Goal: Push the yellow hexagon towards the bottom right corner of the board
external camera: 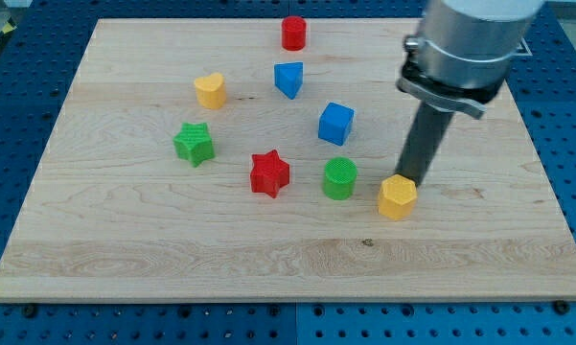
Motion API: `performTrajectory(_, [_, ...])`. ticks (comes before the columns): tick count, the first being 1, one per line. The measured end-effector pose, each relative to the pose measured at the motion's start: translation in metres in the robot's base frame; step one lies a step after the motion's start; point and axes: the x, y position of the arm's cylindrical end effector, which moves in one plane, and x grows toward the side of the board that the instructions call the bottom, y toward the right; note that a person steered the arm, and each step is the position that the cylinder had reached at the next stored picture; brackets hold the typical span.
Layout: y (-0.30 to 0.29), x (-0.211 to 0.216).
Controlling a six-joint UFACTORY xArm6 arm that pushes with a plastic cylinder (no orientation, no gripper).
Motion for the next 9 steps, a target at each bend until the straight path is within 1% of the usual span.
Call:
performTrajectory(1, [-0.014, -0.016])
performTrajectory(2, [-0.038, -0.004])
performTrajectory(3, [-0.049, 0.025])
performTrajectory(4, [-0.049, 0.027])
performTrajectory(5, [-0.011, 0.027])
performTrajectory(6, [0.043, 0.027])
performTrajectory(7, [0.058, 0.039])
performTrajectory(8, [0.058, 0.059])
performTrajectory(9, [0.058, 0.06])
